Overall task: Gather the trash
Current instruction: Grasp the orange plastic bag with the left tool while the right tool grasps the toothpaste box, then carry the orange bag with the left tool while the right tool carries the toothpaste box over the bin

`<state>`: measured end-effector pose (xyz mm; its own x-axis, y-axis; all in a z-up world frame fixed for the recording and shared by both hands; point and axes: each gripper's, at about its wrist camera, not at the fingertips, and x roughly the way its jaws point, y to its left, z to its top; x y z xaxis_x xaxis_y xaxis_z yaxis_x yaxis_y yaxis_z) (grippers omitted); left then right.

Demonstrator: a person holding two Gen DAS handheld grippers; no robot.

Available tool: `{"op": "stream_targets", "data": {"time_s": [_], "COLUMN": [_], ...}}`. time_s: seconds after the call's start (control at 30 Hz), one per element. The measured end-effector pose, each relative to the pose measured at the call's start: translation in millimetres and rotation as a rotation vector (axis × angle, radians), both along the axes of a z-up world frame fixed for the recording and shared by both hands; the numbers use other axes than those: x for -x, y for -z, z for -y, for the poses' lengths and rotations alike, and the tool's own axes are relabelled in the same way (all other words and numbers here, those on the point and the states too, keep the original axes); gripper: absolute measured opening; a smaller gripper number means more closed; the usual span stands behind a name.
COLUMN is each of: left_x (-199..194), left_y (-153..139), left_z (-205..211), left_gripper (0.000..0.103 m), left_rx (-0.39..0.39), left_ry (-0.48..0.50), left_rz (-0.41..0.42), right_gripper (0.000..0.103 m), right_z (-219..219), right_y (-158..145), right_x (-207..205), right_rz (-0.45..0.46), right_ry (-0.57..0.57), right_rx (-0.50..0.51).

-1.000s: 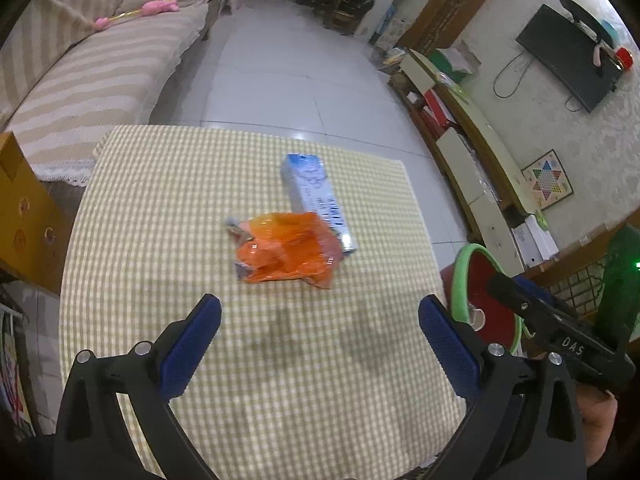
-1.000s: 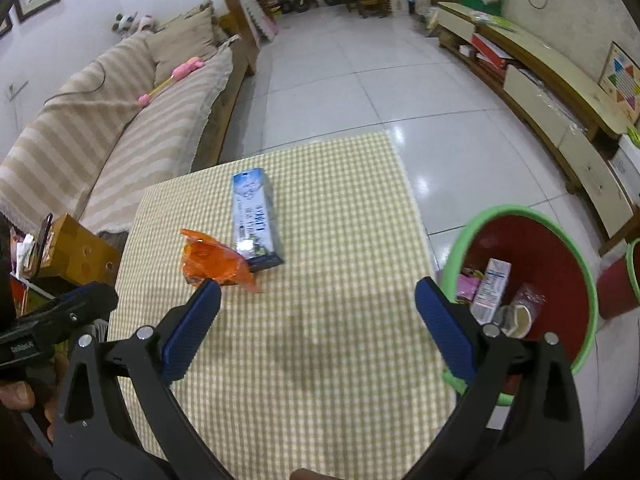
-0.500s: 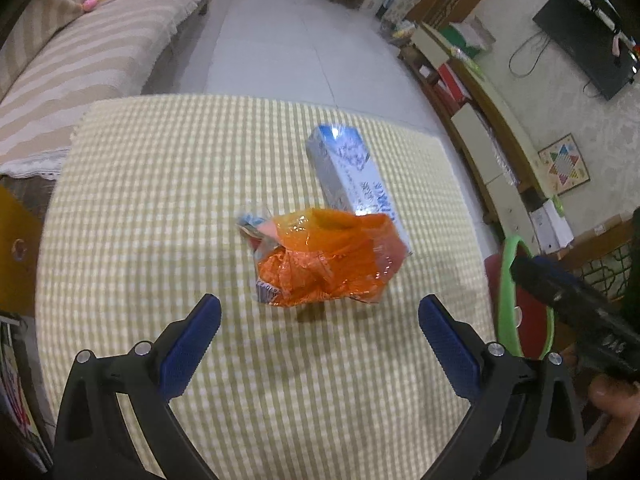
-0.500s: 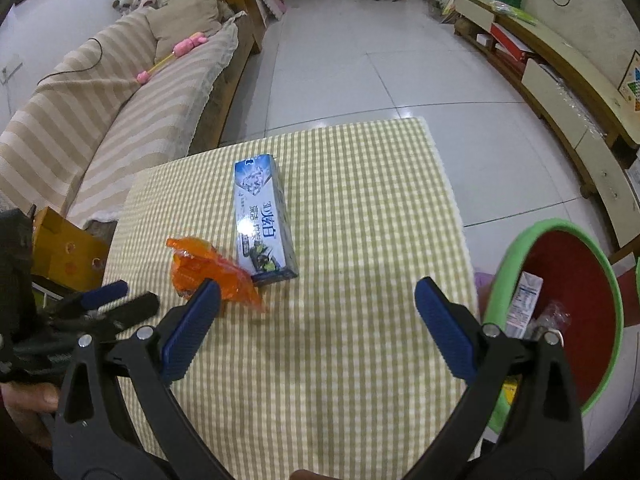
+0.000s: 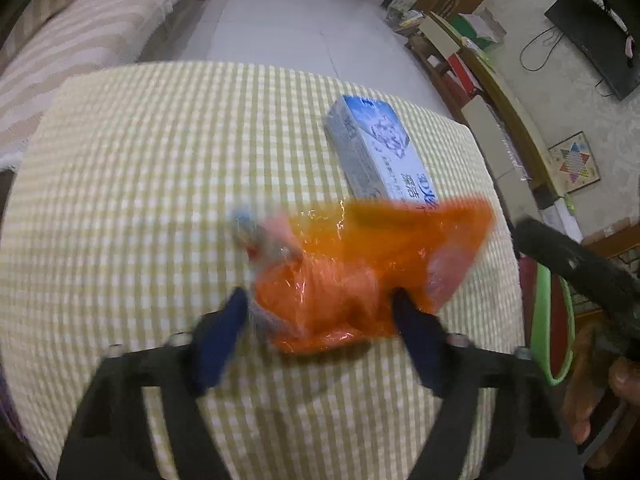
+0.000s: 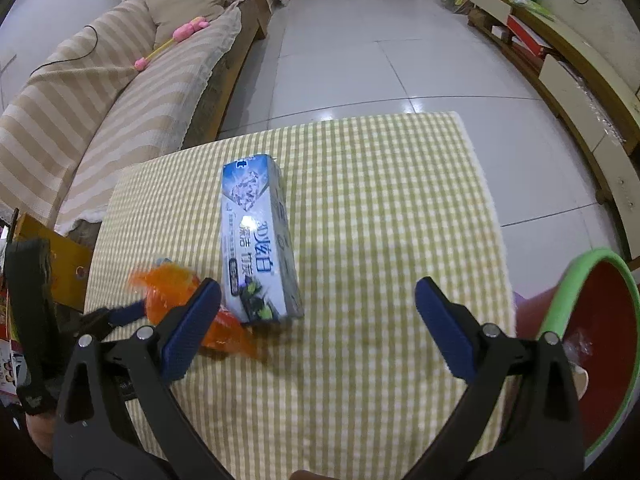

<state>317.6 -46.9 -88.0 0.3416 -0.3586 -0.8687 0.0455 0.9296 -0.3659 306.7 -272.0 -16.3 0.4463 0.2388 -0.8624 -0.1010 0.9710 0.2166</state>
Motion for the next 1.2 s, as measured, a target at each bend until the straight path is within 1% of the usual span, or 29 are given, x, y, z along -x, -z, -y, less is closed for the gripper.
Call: {"op": "stream_targets", "data": {"time_s": [0.07,0.13,0.2,0.33,0.37,0.5,0.57,0.6,0.67,0.7,0.73,0.77,0.93,1.2], "left_x": [3.1,6.7,12.0,20.2,16.1,23.0,27.4,29.3,28.8,29.4,28.0,28.1,33.0,51.3], "left_y": [2.4,2.5,1.2,-1.1,-1.3,-2.2,-2.3,-2.8,-3.3,-3.4,-4.6,-5.0,-13.5,-41.0], "left_z": [-1.1,-2.9,-8.5,-29.6,-35.1,-54.5,-62.6,-65.2,-68.9,-69.8,-68.4,-68.3,-69.8,-68.9], "left_gripper": [0.062,0.056,0.054,0.053,0.053,0.053,0.053,0.053,0.053,0.053,0.053,0.053,0.053,0.053], "left_rx": [0.012,0.011,-0.005,-0.025,-0.024,-0.027,-0.025,-0.025,-0.027,-0.028,-0.027,-0.026,-0.027,-0.042], "left_ry": [0.006,0.014,0.005,-0.026,-0.03,-0.059,-0.072,-0.075,-0.078,-0.079,-0.08,-0.08,-0.075,-0.069], "left_rz": [0.012,0.026,0.038,0.047,0.044,0.042,0.04,0.041,0.041,0.041,0.041,0.042,0.058,0.092], "right_gripper": [0.096,0.096,0.096,0.096,0.096,0.095,0.089,0.084,0.07,0.065,0.055,0.05,0.047,0.047], "right_z": [-5.2,-11.7,-19.7,-33.8,-36.6,-51.1,-60.1,-64.5,-68.0,-70.7,-73.5,-75.1,-78.6,-62.5], "right_y": [4.4,8.3,12.5,20.4,22.6,32.0,37.2,41.4,46.3,48.3,49.7,50.5,42.4,10.9], "right_x": [-6.7,-12.4,-17.8,-25.8,-28.0,-36.5,-39.2,-40.4,-40.6,-40.2,-39.4,-37.6,-23.9,7.8], "right_rz": [-0.004,-0.005,-0.009,-0.012,-0.014,-0.032,-0.045,-0.059,-0.075,-0.082,-0.085,-0.085,-0.064,-0.024], "right_ry": [-0.006,-0.016,-0.028,-0.043,-0.045,-0.065,-0.084,-0.093,-0.1,-0.107,-0.114,-0.118,-0.116,-0.082], "right_rx": [-0.008,-0.019,-0.031,-0.031,-0.03,-0.003,0.029,0.046,0.057,0.067,0.076,0.084,0.09,0.066]}}
